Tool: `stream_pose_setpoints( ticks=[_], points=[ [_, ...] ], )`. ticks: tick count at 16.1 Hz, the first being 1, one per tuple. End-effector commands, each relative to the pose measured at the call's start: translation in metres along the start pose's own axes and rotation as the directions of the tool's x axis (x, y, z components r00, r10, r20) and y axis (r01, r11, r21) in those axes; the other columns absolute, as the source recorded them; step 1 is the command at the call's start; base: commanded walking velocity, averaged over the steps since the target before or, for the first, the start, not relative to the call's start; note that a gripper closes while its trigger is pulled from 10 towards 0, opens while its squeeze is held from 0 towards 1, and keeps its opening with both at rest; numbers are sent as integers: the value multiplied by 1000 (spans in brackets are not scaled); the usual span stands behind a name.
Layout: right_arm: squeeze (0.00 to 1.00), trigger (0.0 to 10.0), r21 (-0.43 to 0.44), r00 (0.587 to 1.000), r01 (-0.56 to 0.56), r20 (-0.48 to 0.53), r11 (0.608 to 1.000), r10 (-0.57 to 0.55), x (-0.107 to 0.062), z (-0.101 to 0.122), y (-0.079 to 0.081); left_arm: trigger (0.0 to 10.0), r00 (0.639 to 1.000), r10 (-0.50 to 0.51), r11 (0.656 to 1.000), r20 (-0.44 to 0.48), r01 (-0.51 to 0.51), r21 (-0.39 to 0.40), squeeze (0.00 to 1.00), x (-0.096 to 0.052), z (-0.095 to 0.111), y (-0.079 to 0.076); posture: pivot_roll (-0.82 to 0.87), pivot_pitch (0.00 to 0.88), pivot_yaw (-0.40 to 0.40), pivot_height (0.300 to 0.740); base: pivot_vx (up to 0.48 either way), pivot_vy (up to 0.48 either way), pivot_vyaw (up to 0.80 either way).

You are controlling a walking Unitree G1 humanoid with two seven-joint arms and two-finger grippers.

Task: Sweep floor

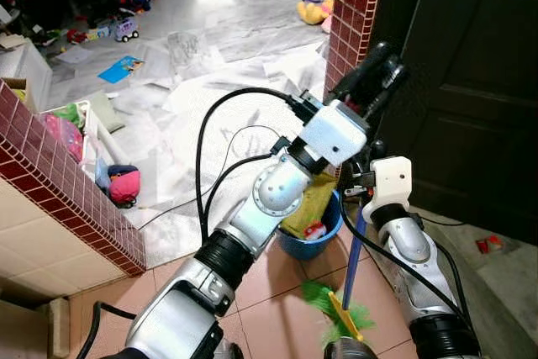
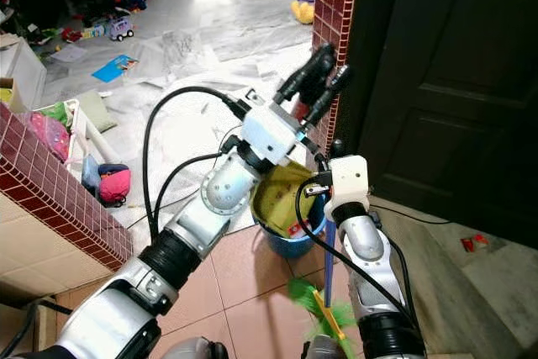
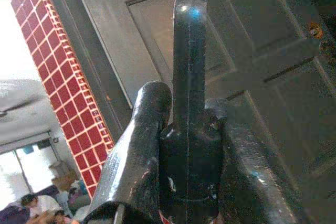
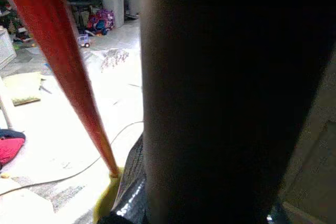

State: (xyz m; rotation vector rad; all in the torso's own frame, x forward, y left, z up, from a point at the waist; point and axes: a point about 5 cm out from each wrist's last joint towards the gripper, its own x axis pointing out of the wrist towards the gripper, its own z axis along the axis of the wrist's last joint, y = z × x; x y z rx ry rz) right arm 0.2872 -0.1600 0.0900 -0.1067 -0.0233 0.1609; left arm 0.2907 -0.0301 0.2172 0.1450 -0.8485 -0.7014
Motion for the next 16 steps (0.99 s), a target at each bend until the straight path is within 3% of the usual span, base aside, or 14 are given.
stream_pose_setpoints(
  ticks=[1, 5, 7, 8, 9, 10, 11, 12, 13, 15, 16],
  points=[
    [0, 10000, 11, 999, -23, 31, 1000, 23, 6, 7, 8, 10000, 996, 3, 998, 87, -8, 59, 0, 11, 14, 13, -100, 0, 114, 740, 0, 0, 0],
    [0, 10000, 5, 999, -22, 35, 1000, 22, 10, 8, 6, 10000, 968, 175, 970, 179, -201, 138, 0, 33, 40, 68, -89, 0, 103, 740, 0, 0, 0],
    [0, 10000, 4, 999, -26, 32, 1000, 26, 11, 7, 7, 10000, 927, 320, 929, 198, -347, 125, 0, 42, 55, 105, -80, 0, 96, 740, 0, 0, 0],
    [0, 10000, 5, 999, -30, 32, 1000, 30, 13, 6, 8, 10000, 890, 403, 890, 212, -435, 136, 0, 42, 62, 128, -76, 0, 93, 740, 0, 0, 0],
    [0, 10000, 6, 999, -31, 32, 999, 31, 14, 6, 9, 10000, 880, 425, 877, 213, -458, 145, 0, 41, 63, 133, -72, 0, 89, 740, 0, 0, 0],
    [0, 10000, 8, 999, -38, 33, 999, 37, 15, 6, 10, 10000, 855, 468, 834, 225, -511, 208, 0, 36, 71, 154, -63, 0, 81, 740, 0, 0, 0],
    [0, 10000, 8, 999, -42, 32, 999, 41, 15, 6, 10, 10000, 848, 480, 802, 226, -528, 278, 0, 30, 74, 166, -57, 0, 77, 740, 0, 0, 0],
    [0, 10000, 7, 999, -43, 32, 999, 42, 16, 6, 10, 10000, 841, 495, 787, 217, -540, 299, 0, 25, 74, 172, -55, 0, 76, 740, 0, 0, 0],
    [0, 10000, 6, 999, -42, 29, 999, 42, 17, 5, 9, 10000, 822, 550, 739, 144, -560, 375, 0, 3, 60, 188, -46, 0, 71, 740, 0, 0, 0],
    [0, 10000, 12, 999, -37, 31, 999, 37, 17, 5, 8, 10000, 797, 602, 703, 49, -559, 440, 0, -21, 41, 194, -40, 0, 68, 740, 0, 0, 0],
    [0, 10000, 17, 999, -36, 32, 999, 36, 17, 5, 7, 10000, 747, 663, 675, -56, -564, 477, 0, -52, 19, 194, -36, 0, 62, 740, 0, 0, 0]
  ],
)
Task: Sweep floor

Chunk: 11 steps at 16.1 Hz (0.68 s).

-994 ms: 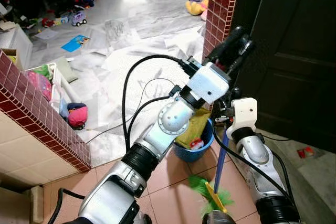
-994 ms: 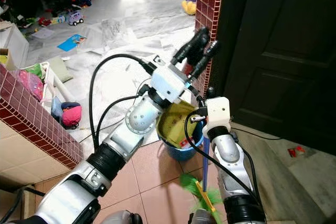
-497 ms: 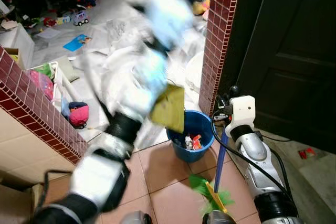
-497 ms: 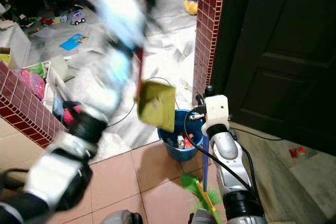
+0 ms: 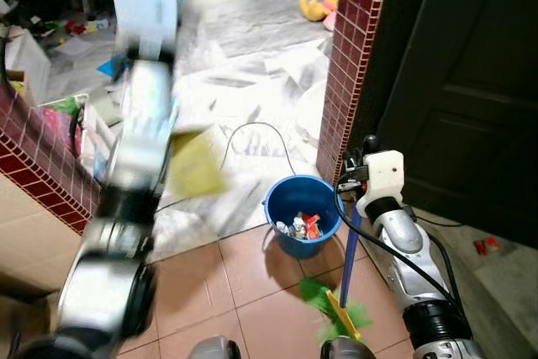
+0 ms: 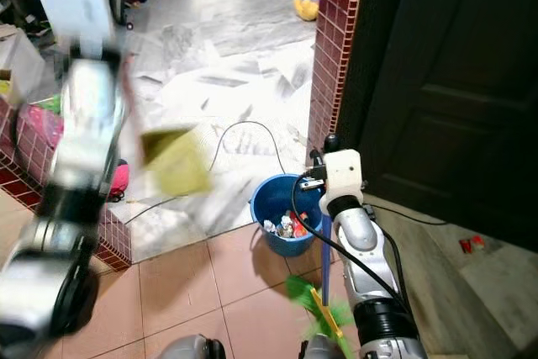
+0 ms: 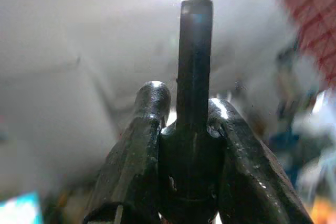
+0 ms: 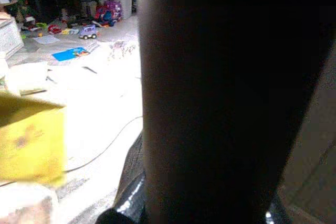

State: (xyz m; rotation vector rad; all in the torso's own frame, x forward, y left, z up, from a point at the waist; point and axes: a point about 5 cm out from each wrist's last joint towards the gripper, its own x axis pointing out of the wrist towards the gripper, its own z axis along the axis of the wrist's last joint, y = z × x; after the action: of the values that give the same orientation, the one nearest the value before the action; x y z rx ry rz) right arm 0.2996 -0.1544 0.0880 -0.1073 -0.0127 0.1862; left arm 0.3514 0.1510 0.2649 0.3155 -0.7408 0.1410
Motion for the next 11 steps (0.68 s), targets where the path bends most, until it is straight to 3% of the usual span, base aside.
stream_pose_setpoints(
  ticks=[1, 3, 4, 7, 8, 11],
  points=[
    [0, 10000, 16, 999, -13, 42, 1000, 12, 3, 6, 3, 10000, 999, 30, 999, -34, -30, 16, 0, -4, -7, 6, -31, 0, 56, 740, 0, 0, 0],
    [0, 10000, 12, 997, -50, 55, 999, 49, 4, 8, 9, 10000, 984, 31, 998, -177, -21, 57, 0, -29, -38, 0, -26, 0, 48, 740, 0, 0, 291],
    [0, 10000, 14, 996, -61, 65, 998, 60, 5, 10, 11, 10000, 970, -16, 999, -241, 25, 32, 0, -43, -52, -8, -26, 0, 47, 740, 0, 0, 669],
    [0, 10000, 25, 995, -59, 78, 998, 57, 8, 14, 10, 10000, 957, -71, 996, -282, 85, 38, 0, -60, -61, -25, -31, 0, 45, 740, 0, 0, 800],
    [0, 10000, 38, 995, -58, 77, 998, 55, 9, 14, 9, 10000, 935, -98, 995, -341, 102, -6, 0, -72, -69, -38, -38, 0, 49, 740, 0, 0, 0],
    [0, 10000, 39, 996, -55, 74, 998, 52, 8, 12, 9, 10000, 919, -139, 990, -368, 134, -39, 0, -86, -72, -49, -44, 0, 54, 740, 0, 0, 0]
  ],
)
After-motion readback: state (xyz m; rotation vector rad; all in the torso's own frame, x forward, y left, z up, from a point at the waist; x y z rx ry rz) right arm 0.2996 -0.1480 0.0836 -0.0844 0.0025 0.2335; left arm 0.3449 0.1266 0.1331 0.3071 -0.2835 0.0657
